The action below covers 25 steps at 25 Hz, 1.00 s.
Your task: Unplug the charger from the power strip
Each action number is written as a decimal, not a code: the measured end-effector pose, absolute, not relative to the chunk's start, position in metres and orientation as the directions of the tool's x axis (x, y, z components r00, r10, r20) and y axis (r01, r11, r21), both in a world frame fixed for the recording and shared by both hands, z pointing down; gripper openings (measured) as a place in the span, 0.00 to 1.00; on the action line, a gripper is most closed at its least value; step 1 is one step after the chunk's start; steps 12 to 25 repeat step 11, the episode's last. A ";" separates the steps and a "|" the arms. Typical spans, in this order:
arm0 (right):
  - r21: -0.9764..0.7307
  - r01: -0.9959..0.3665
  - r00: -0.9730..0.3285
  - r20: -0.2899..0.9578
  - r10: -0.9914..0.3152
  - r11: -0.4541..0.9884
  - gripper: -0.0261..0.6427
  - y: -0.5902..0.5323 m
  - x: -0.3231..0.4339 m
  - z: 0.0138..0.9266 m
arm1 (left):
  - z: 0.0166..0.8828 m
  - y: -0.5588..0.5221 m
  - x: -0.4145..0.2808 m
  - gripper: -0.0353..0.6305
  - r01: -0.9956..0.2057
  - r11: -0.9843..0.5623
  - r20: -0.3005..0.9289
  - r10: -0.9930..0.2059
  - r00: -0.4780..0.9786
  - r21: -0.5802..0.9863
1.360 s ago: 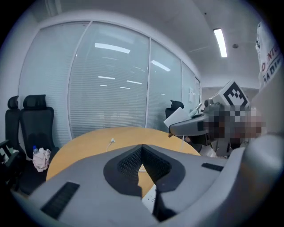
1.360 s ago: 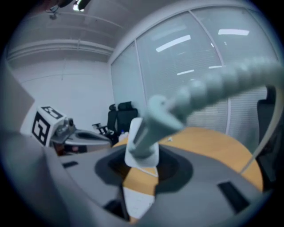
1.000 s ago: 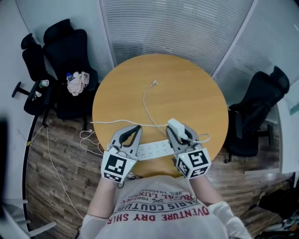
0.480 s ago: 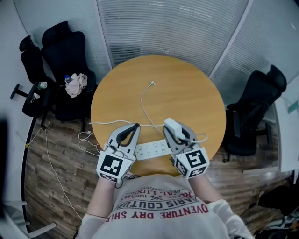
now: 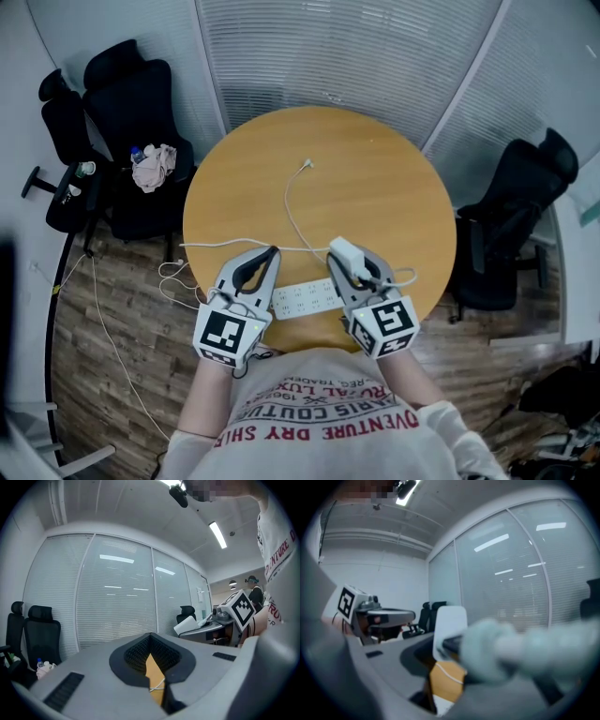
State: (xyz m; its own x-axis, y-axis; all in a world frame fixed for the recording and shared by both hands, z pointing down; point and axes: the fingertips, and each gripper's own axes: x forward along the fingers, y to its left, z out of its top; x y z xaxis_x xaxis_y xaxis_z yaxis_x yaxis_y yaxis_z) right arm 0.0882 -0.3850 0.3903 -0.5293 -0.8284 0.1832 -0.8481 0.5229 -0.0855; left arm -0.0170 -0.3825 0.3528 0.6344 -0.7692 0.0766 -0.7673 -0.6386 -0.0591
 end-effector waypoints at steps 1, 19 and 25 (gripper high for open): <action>-0.087 -0.848 -0.529 0.185 -0.828 0.523 0.27 -0.385 0.088 0.391 | 0.353 -0.382 -0.016 0.10 -0.768 -0.638 0.079 -0.770 0.633 -0.053; -0.091 -0.845 -0.533 0.207 -0.820 0.526 0.27 -0.383 0.083 0.398 | 0.363 -0.381 -0.018 0.10 -0.768 -0.639 0.101 -0.768 0.633 -0.049; -0.091 -0.845 -0.533 0.207 -0.820 0.526 0.27 -0.383 0.083 0.398 | 0.363 -0.381 -0.018 0.10 -0.768 -0.639 0.101 -0.768 0.633 -0.049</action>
